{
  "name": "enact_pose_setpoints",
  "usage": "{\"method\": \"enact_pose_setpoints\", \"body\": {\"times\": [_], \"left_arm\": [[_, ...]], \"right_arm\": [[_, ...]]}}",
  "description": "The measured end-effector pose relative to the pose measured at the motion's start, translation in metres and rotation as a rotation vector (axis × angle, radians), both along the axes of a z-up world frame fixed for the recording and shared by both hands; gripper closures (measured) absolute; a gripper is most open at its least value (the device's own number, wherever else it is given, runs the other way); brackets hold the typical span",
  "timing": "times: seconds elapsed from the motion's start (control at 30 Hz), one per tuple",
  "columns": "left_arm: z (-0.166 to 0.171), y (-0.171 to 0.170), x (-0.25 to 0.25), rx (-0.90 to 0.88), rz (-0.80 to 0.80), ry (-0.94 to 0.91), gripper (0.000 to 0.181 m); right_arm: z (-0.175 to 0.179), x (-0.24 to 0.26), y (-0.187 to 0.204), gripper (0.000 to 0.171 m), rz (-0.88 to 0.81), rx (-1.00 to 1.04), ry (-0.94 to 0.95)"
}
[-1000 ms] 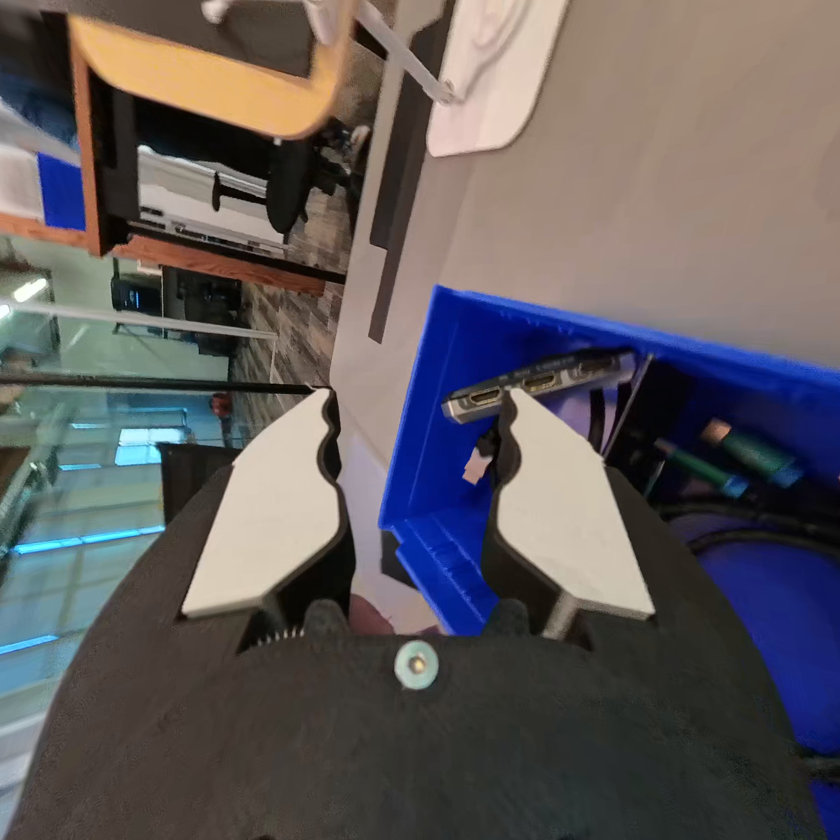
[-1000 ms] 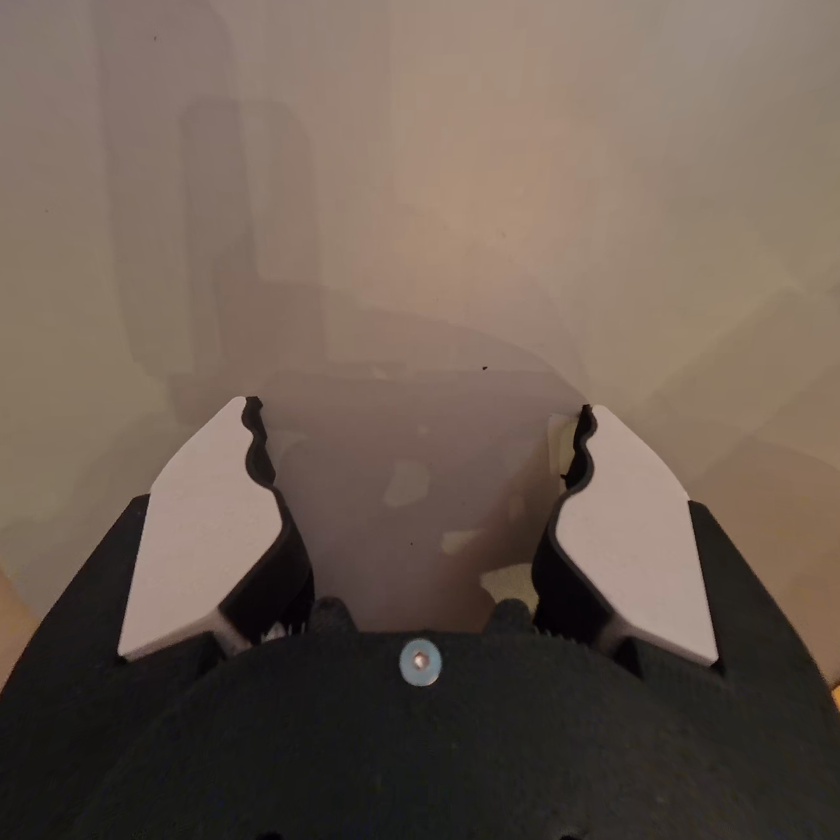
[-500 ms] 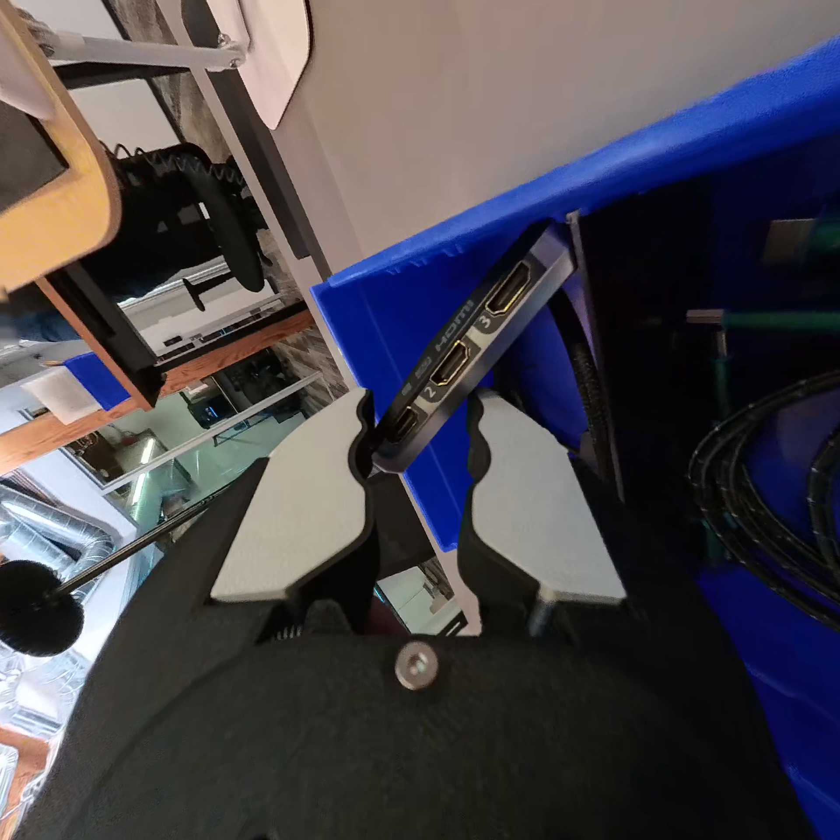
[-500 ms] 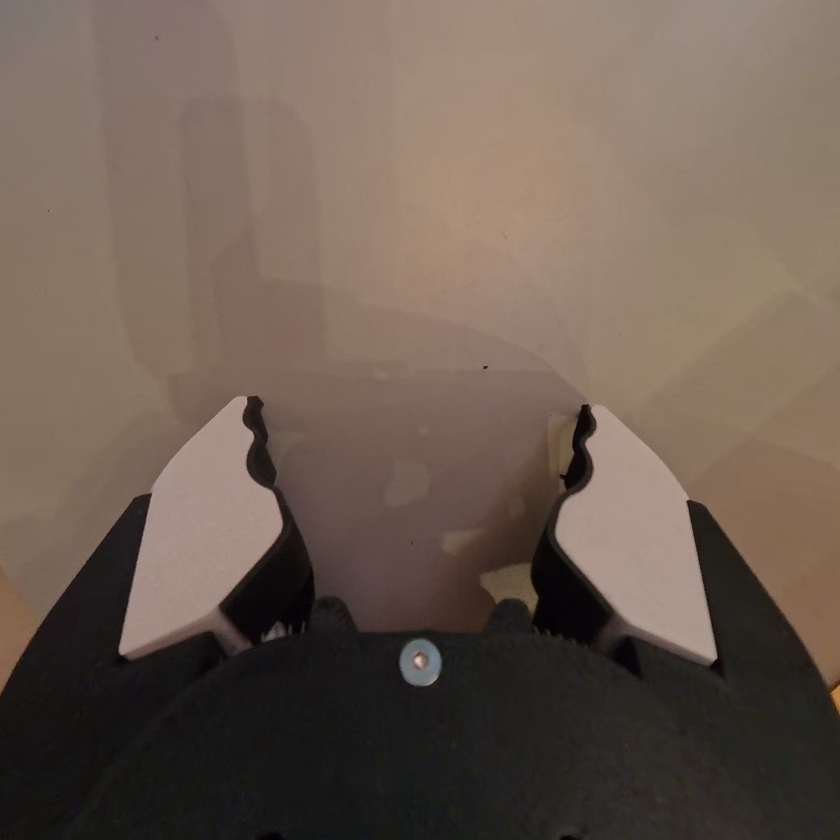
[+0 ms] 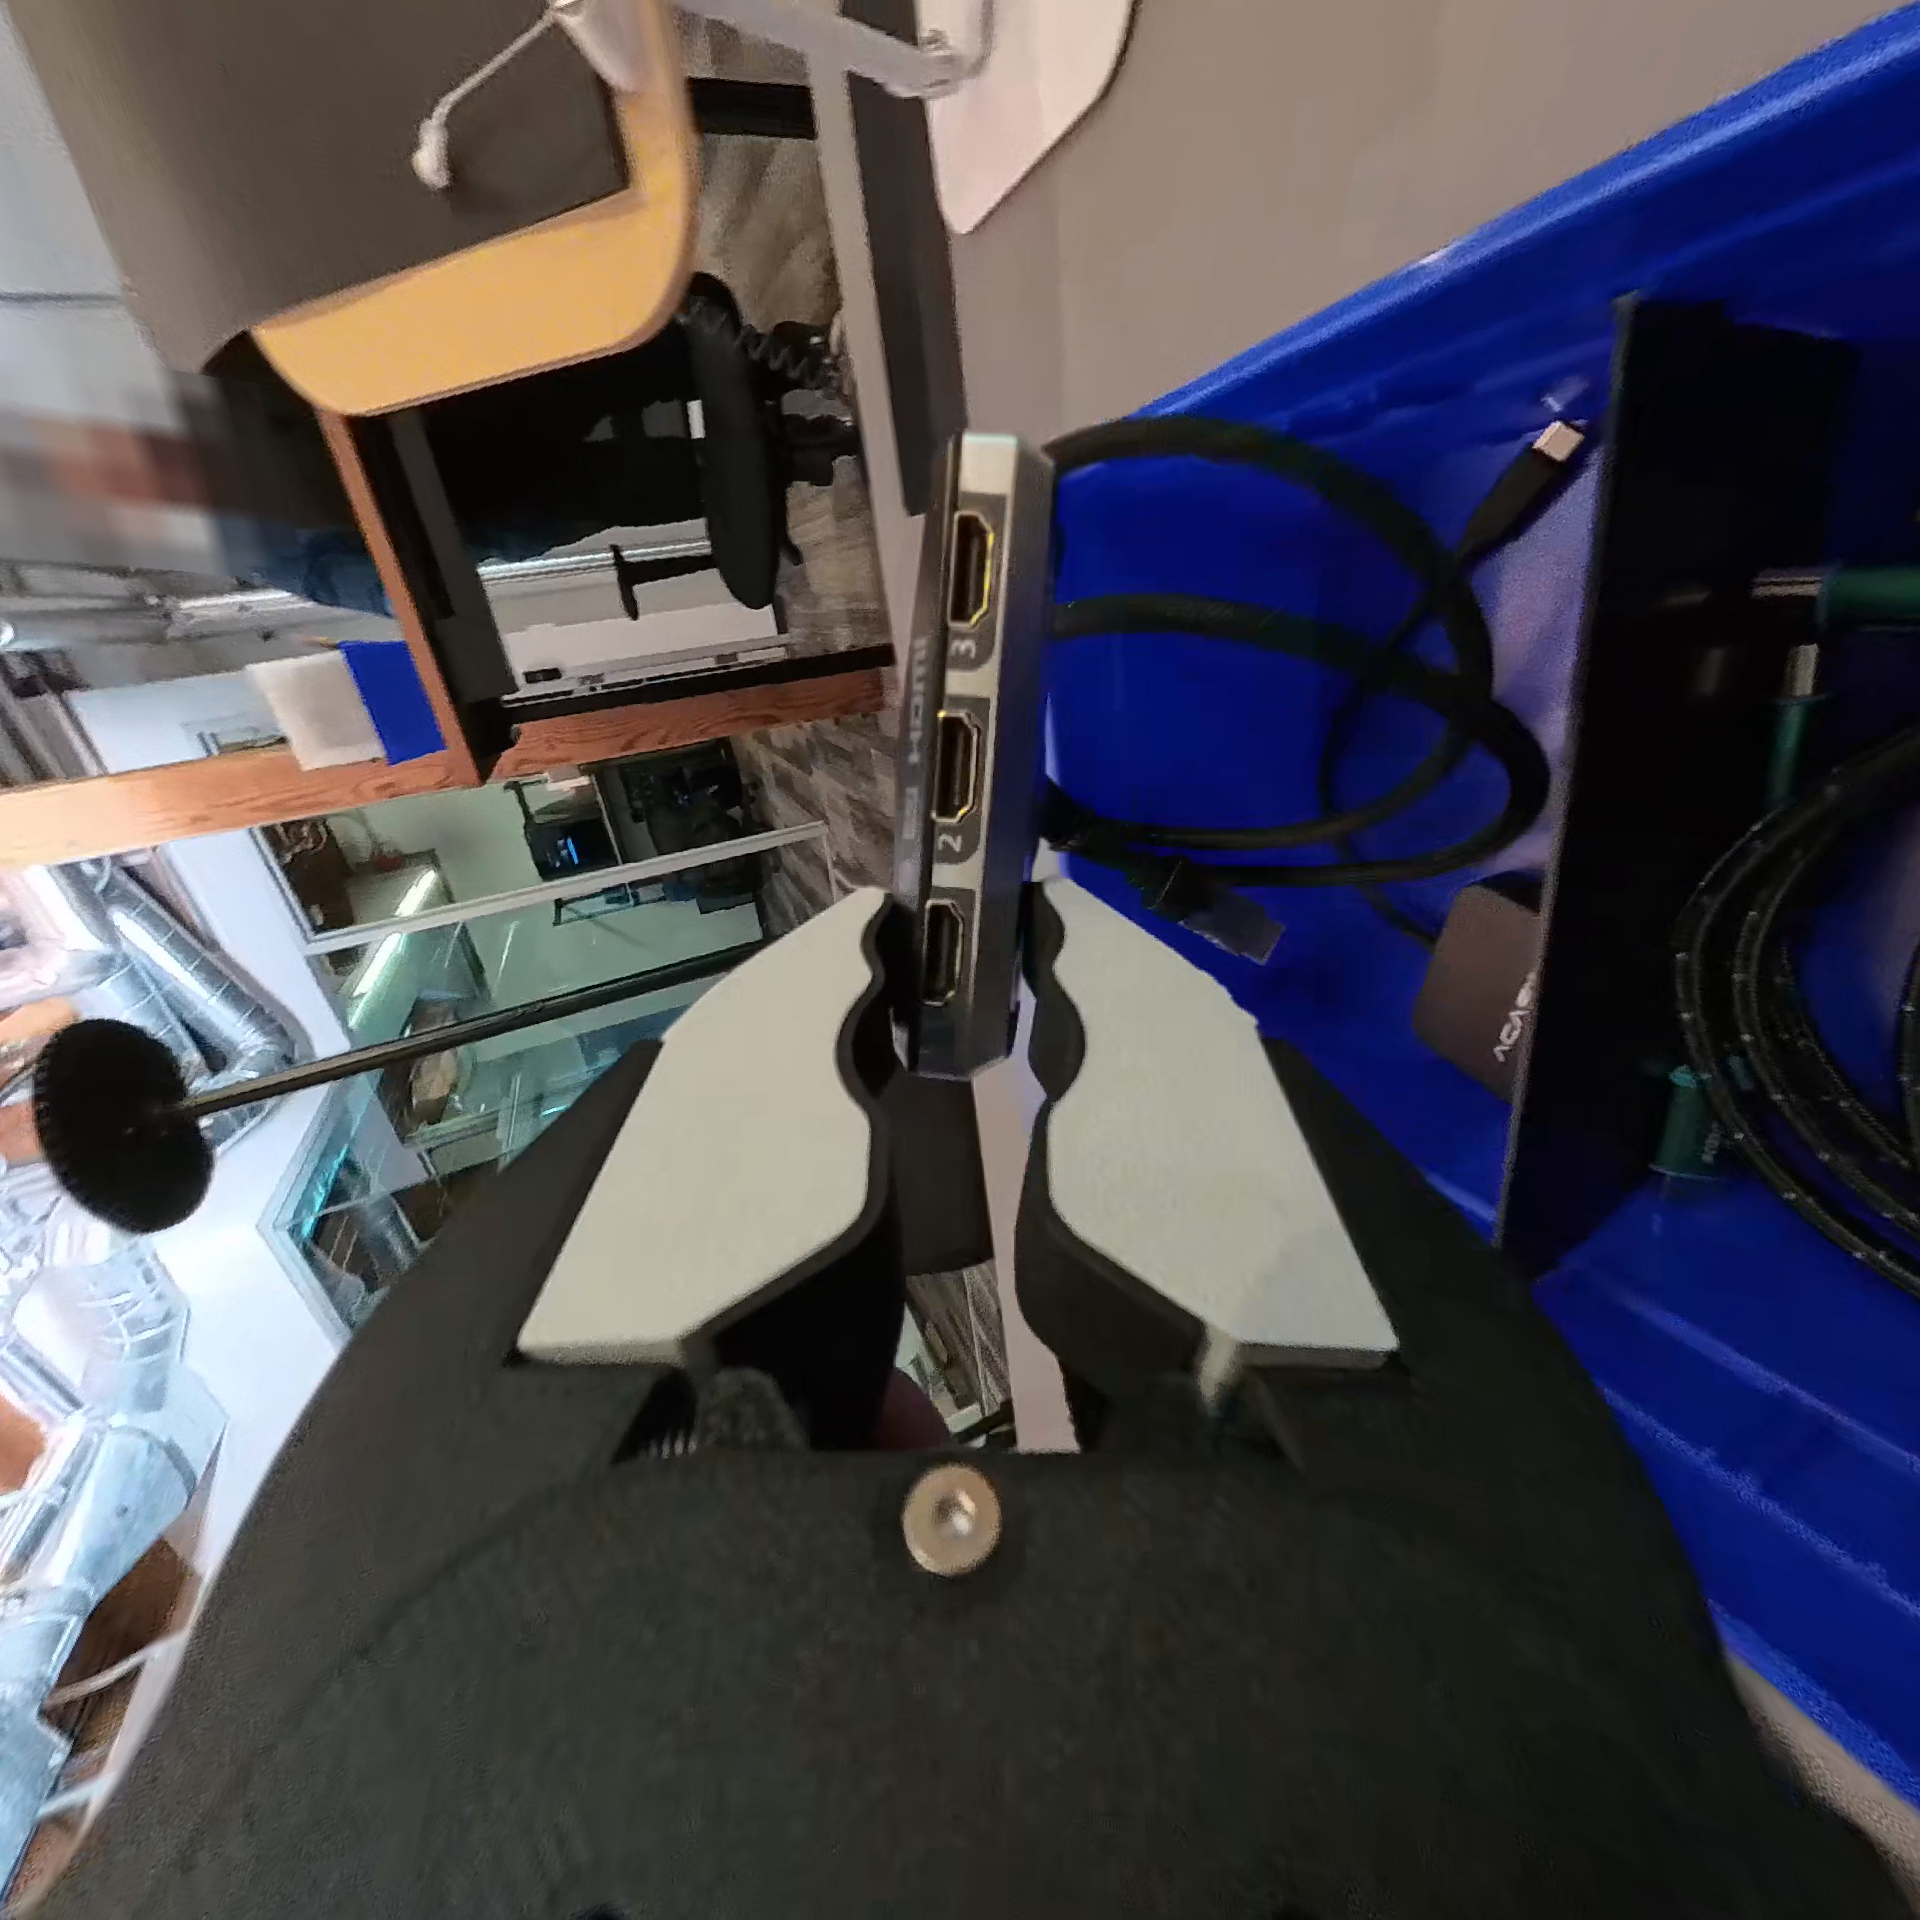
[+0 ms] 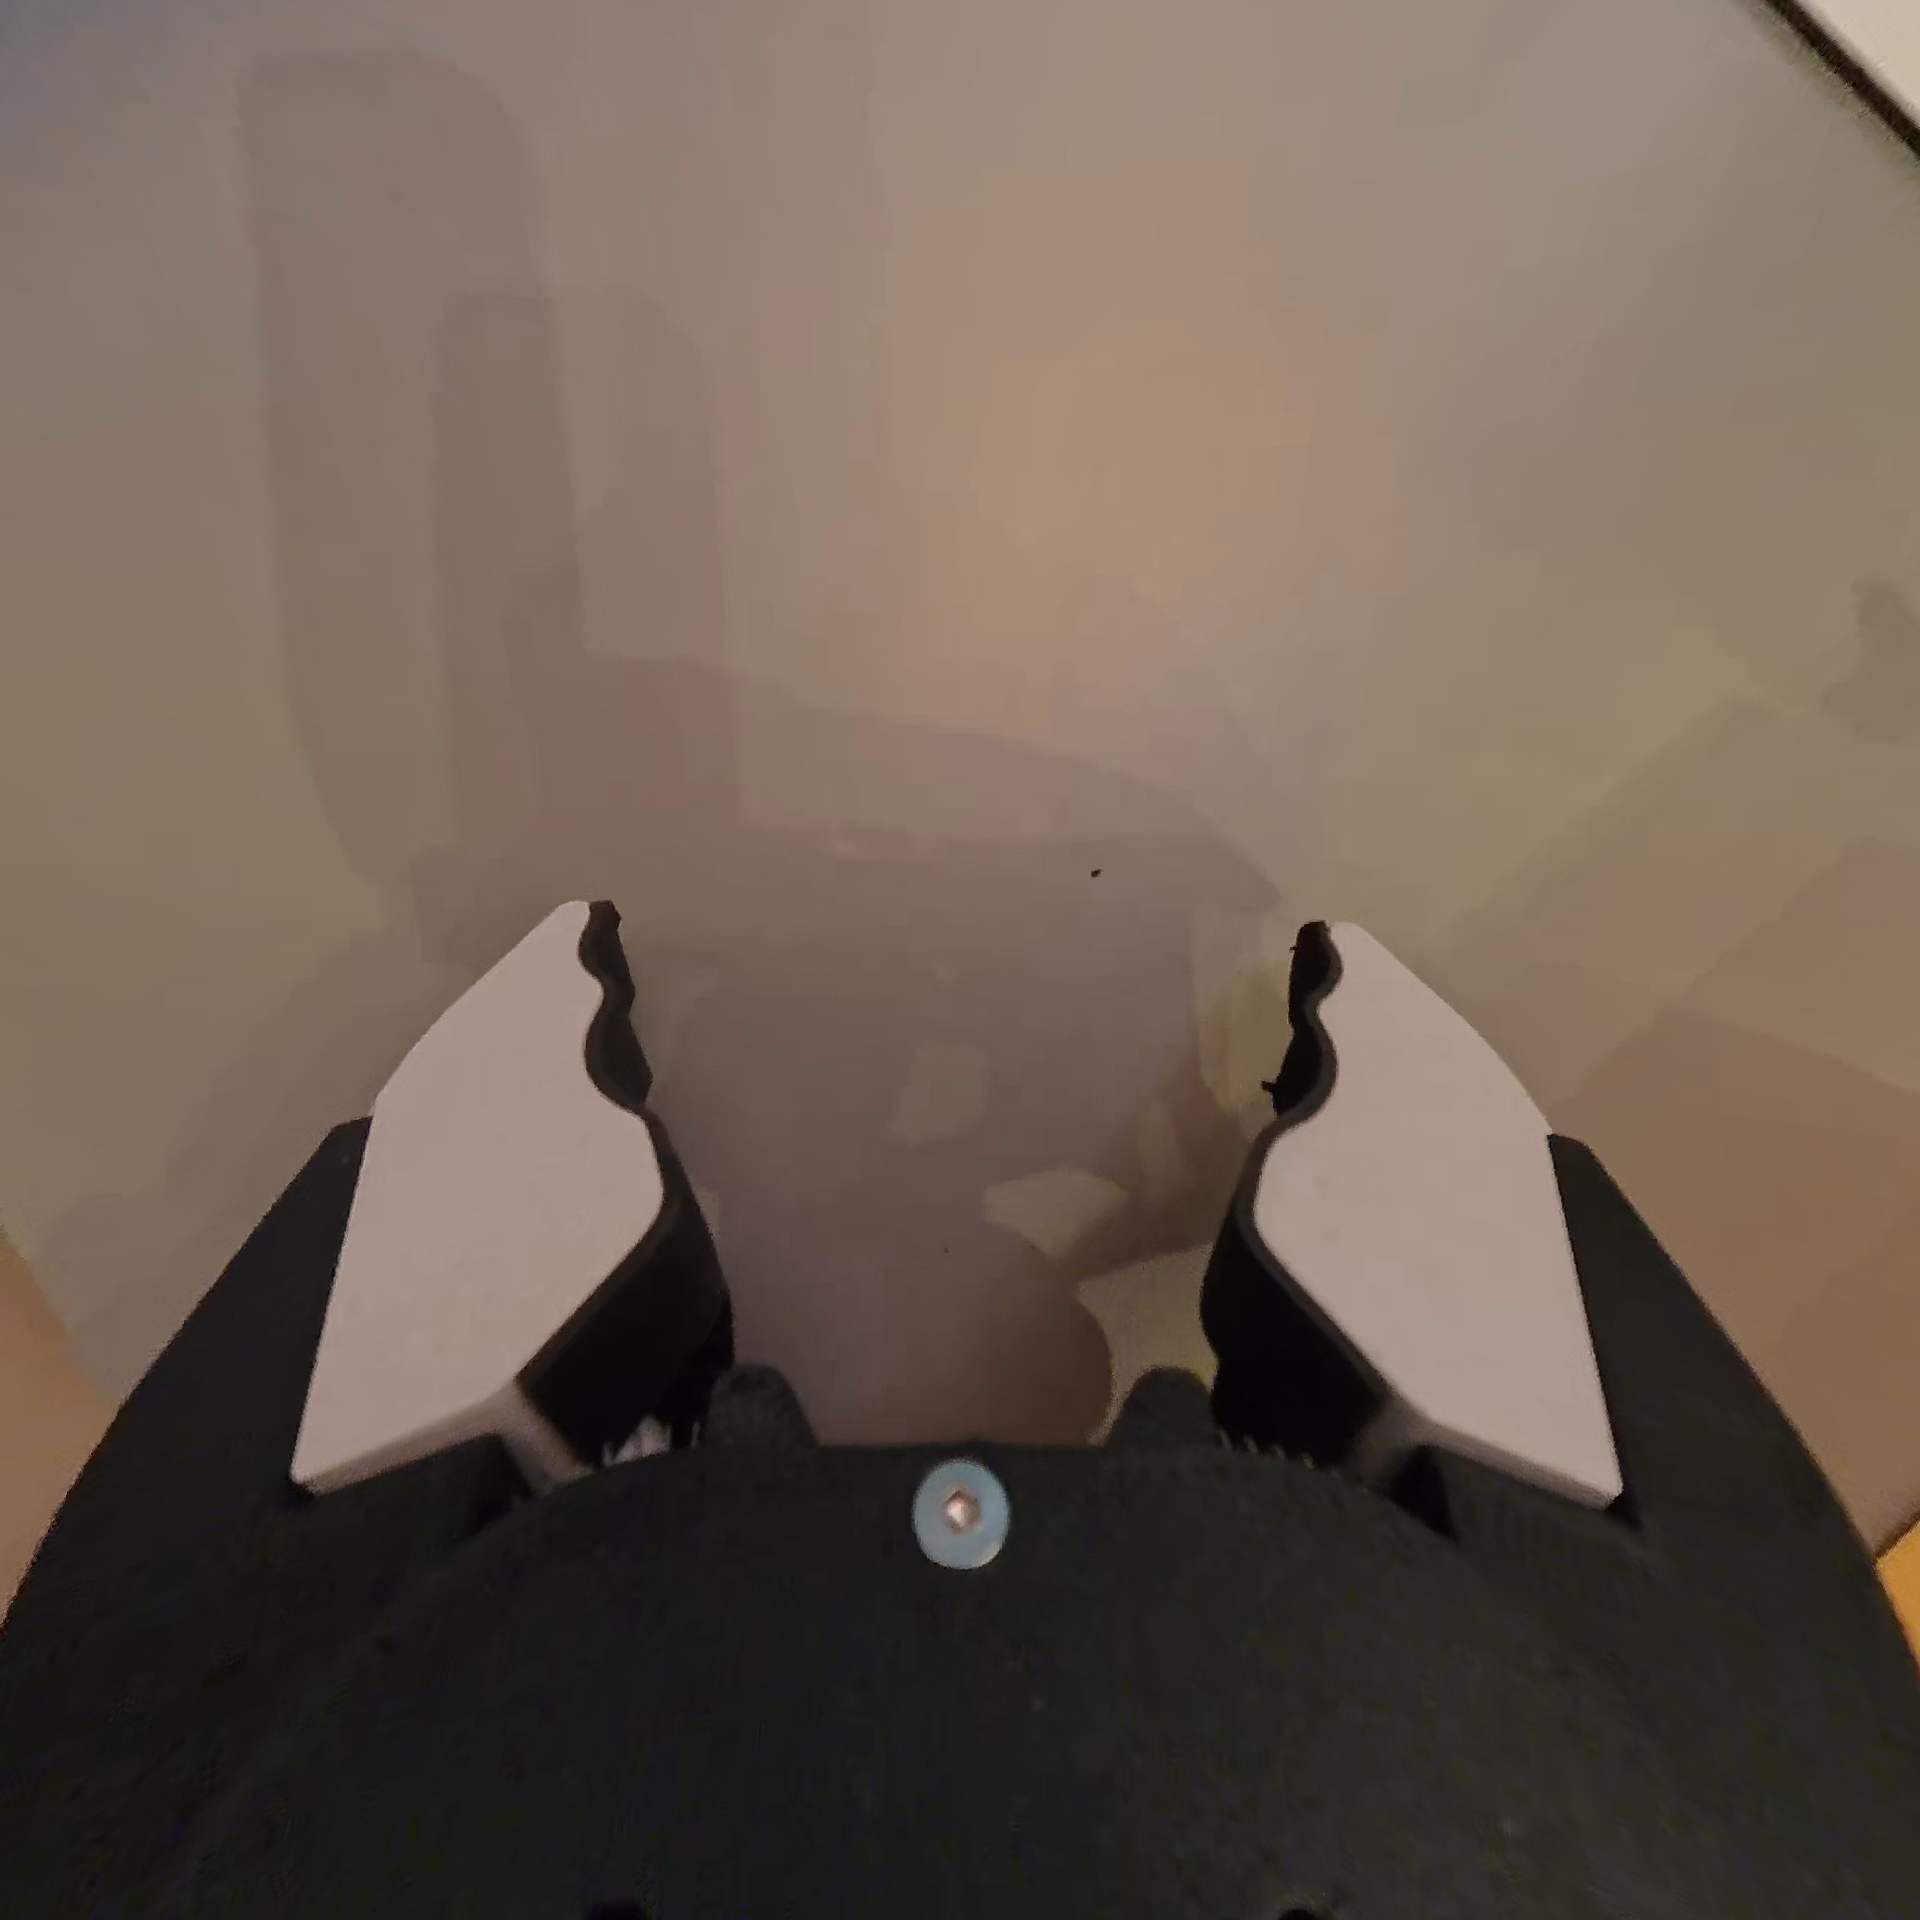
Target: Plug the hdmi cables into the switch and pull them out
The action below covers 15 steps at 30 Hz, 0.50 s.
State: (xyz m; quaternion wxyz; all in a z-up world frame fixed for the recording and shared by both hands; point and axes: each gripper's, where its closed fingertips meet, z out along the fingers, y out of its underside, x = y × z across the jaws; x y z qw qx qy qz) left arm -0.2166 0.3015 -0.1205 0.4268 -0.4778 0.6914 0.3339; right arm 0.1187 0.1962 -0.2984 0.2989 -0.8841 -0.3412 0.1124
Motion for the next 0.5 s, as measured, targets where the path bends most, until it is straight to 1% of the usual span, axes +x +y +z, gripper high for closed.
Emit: {"method": "enact_pose_setpoints", "body": {"times": [0.03, 0.17, 0.27, 0.4, 0.5], "left_arm": [[0.008, -0.002, -0.002, 0.015, 0.006, -0.013, 0.159], [0.038, -0.01, -0.004, 0.081, 0.007, -0.055, 0.16], [0.055, -0.019, 0.003, 0.119, -0.019, -0.072, 0.16], [0.072, -0.035, 0.027, 0.161, -0.088, -0.068, 0.16], [0.085, -0.049, 0.054, 0.199, -0.161, -0.073, 0.16]], "right_arm": [[0.001, 0.0, 0.001, 0.053, -0.002, 0.006, 0.0], [0.005, 0.001, 0.002, 0.053, -0.002, 0.03, -0.011], [0.014, -0.002, 0.005, 0.055, 0.003, 0.078, -0.003], [0.03, -0.006, 0.008, 0.06, 0.014, 0.148, 0.022], [0.055, -0.013, 0.01, 0.068, 0.035, 0.249, 0.078]]}}
